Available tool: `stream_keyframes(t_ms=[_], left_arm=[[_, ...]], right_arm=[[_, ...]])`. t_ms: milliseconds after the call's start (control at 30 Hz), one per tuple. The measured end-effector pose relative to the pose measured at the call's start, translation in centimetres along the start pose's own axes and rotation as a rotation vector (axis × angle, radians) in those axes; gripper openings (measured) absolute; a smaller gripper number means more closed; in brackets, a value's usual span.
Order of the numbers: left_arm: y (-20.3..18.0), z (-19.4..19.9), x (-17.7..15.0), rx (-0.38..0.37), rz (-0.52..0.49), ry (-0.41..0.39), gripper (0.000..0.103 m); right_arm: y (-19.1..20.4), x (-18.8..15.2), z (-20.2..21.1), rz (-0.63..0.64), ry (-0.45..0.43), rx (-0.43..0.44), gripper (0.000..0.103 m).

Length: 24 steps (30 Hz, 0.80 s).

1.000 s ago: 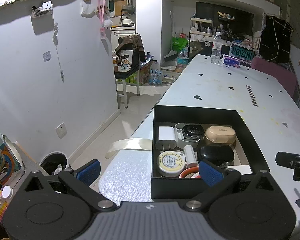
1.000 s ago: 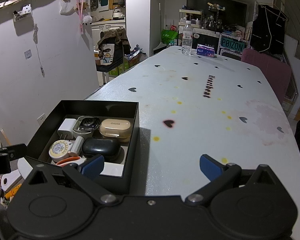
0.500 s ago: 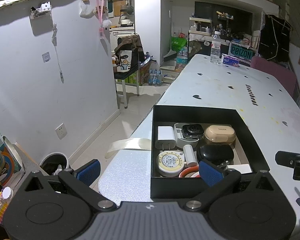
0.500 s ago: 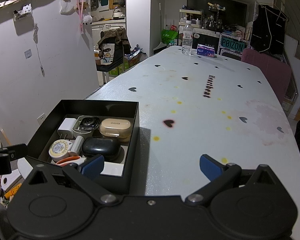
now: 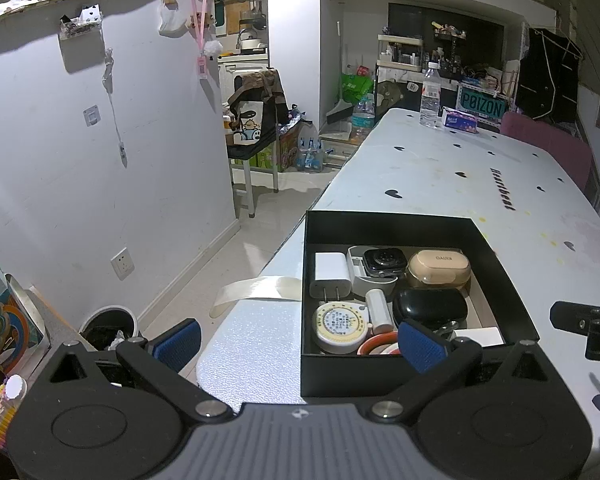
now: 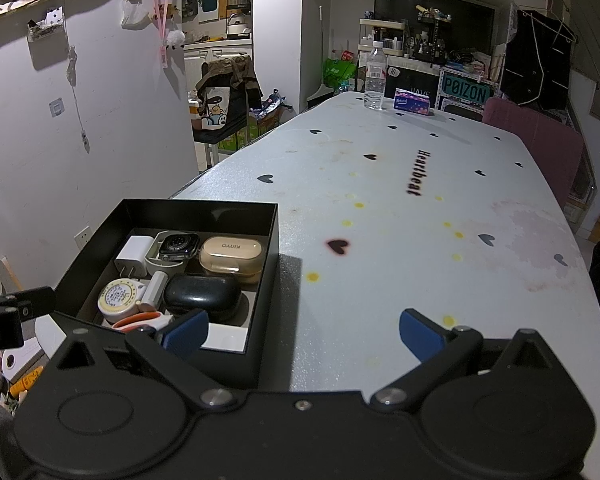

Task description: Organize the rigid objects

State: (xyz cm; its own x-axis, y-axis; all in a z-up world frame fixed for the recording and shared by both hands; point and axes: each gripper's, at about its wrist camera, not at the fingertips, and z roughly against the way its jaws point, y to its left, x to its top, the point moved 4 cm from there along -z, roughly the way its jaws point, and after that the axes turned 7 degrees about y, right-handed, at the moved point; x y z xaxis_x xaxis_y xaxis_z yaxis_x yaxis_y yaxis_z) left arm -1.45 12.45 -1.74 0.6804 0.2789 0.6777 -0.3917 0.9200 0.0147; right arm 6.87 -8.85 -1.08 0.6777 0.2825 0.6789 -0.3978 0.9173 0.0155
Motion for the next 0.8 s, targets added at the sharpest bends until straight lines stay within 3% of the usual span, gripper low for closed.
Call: stream_keyframes(t_ms=[800], left_arm=[[-0.16, -0.02, 0.04, 0.001, -0.005, 0.0, 0.103]], right_arm=[[-0.02, 0.01, 0.02, 0.001, 0.0, 0.0, 0.103]])
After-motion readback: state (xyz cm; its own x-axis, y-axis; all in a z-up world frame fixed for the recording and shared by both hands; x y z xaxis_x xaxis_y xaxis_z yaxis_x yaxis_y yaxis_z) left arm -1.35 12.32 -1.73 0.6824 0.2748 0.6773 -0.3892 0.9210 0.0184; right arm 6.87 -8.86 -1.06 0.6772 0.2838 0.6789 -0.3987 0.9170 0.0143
